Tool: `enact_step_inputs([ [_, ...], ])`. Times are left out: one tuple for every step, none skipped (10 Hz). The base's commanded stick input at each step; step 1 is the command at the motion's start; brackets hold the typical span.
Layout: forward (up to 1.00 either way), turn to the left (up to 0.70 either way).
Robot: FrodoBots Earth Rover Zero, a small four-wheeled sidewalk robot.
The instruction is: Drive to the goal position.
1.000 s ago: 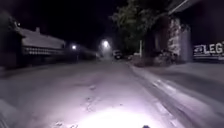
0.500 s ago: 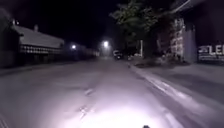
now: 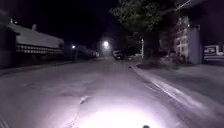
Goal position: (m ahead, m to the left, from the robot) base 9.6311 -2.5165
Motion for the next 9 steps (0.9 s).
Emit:
enact_step_inputs([
  [0.7, 0.0],
  [0.7, 0.0],
  [0.7, 0.0],
  [0.7, 0.0],
  [0.7, 0.0],
  [0.7, 0.0],
  [0.7, 0.0],
  [0.7, 0.0],
  [0.7, 0.0],
])
